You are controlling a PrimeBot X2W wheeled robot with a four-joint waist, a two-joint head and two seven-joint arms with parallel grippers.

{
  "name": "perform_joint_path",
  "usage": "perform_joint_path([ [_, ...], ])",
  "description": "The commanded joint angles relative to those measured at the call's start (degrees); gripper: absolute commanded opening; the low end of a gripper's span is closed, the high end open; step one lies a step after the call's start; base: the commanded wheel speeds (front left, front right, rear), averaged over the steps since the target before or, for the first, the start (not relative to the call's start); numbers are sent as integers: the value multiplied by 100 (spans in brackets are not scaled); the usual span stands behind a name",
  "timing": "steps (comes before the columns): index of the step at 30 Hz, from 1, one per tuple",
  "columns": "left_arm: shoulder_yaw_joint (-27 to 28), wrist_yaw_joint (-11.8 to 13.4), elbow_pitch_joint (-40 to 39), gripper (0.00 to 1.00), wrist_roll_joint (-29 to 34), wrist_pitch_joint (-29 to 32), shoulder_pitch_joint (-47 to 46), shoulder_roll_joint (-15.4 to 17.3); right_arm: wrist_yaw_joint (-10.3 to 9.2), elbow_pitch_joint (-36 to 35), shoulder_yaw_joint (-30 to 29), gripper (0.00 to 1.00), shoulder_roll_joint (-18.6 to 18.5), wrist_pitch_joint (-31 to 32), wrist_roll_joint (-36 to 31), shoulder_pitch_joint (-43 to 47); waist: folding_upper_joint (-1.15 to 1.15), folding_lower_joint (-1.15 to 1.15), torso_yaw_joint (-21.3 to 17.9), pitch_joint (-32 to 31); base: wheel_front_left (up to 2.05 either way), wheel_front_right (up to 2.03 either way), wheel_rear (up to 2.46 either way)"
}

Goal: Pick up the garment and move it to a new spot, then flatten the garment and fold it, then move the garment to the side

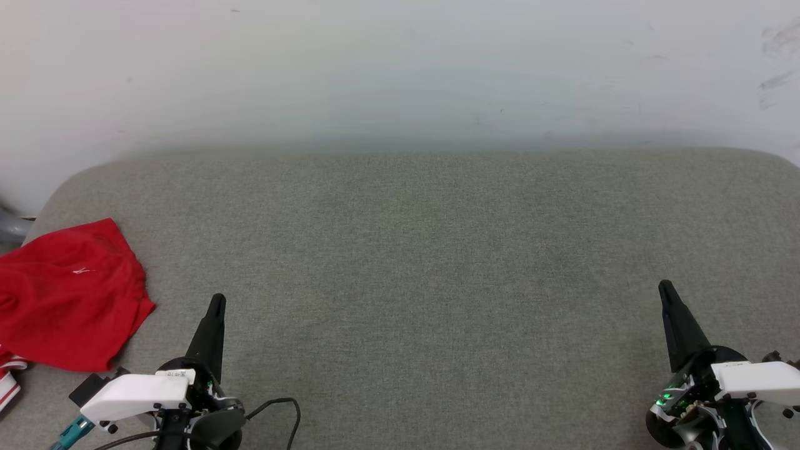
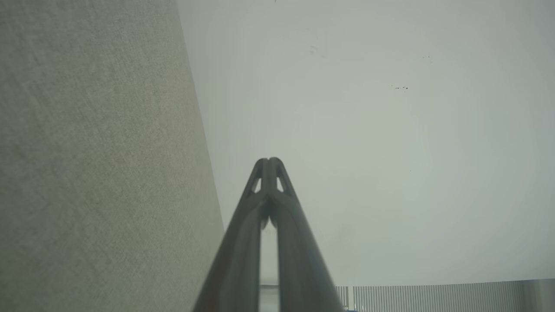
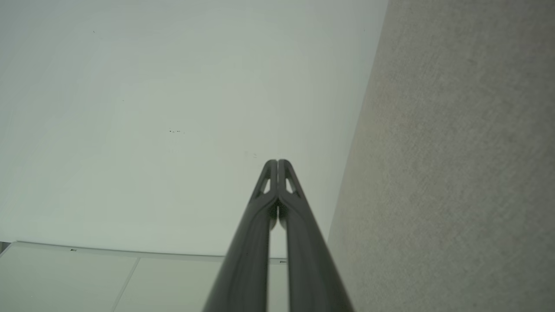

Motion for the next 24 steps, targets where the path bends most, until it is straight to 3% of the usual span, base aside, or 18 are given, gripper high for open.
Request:
perform_joint_path([
  [1,6,-23,2,0,4,8,-38,0,-2,4,3,0,15,-2,-28,-69,0,0,0,0,0,0,0],
  [23,5,-22,2,0,4,8,-38,0,-2,3,3,0,15,-2,-28,-69,0,0,0,0,0,0,0],
  [24,-2,1,16,100,-1,0,7,-1,0,13,1,100,0,-1,0,9,0,0,0,0,0,0,0],
])
